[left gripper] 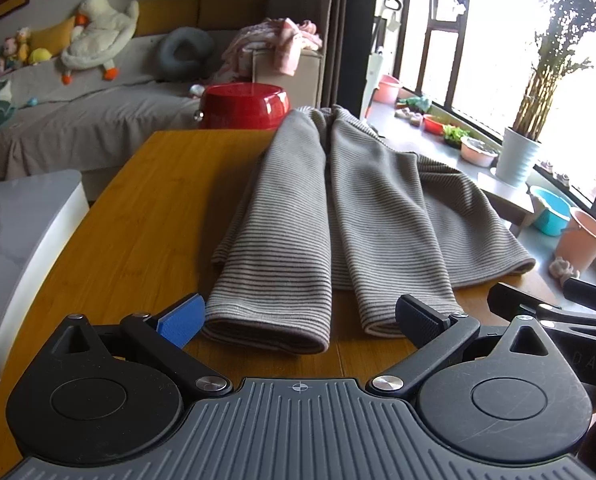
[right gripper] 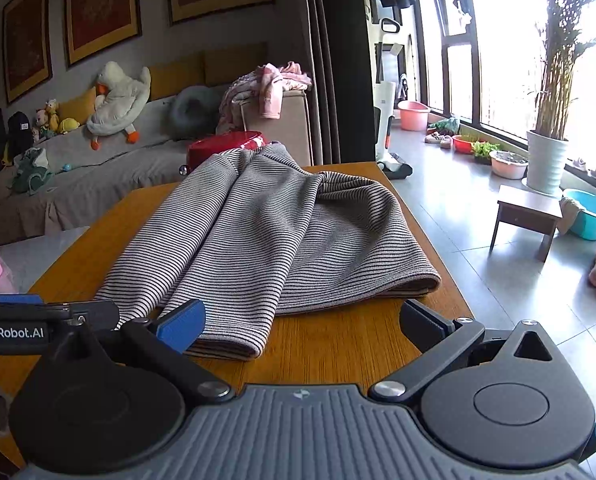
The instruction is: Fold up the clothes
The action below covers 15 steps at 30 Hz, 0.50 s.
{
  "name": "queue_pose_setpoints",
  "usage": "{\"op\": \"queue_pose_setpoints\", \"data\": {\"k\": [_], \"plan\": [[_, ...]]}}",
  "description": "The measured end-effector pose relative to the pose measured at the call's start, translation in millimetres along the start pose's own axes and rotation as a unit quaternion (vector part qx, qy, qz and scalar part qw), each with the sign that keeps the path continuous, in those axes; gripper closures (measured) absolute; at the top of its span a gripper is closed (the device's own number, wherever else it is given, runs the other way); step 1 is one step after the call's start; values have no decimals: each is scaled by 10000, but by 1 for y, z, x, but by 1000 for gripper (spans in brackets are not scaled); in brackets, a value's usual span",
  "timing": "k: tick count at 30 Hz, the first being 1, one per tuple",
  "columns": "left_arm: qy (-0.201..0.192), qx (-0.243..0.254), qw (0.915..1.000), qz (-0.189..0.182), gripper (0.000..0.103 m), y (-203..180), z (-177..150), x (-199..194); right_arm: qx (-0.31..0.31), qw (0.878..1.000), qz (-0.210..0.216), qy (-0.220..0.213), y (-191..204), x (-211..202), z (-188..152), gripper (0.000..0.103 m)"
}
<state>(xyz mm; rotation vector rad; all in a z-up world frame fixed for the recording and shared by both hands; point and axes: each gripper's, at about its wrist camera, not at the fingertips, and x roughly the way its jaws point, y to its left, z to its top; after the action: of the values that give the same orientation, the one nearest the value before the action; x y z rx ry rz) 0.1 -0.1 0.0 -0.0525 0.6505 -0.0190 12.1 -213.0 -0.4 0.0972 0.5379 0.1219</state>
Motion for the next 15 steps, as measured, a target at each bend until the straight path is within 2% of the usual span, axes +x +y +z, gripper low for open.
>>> {"op": "queue_pose_setpoints", "data": {"k": [4,6,10,15], "plan": [[30,-99,9999,-79,0,-1,0,1,3,10000,-13,51,0,-1,0,0],[-24,-297,9995,-117,0,11,-6,-3,4,10000,-19,76,0,-2,0,0],[210,-213,9996,-3,0,8,-6,-2,7,9999,-32,127,0,-4,0,0],[263,-210,9994,9,0,11,-7,-5,-28,9999,-14,154,2,-6,-1,0]]}}
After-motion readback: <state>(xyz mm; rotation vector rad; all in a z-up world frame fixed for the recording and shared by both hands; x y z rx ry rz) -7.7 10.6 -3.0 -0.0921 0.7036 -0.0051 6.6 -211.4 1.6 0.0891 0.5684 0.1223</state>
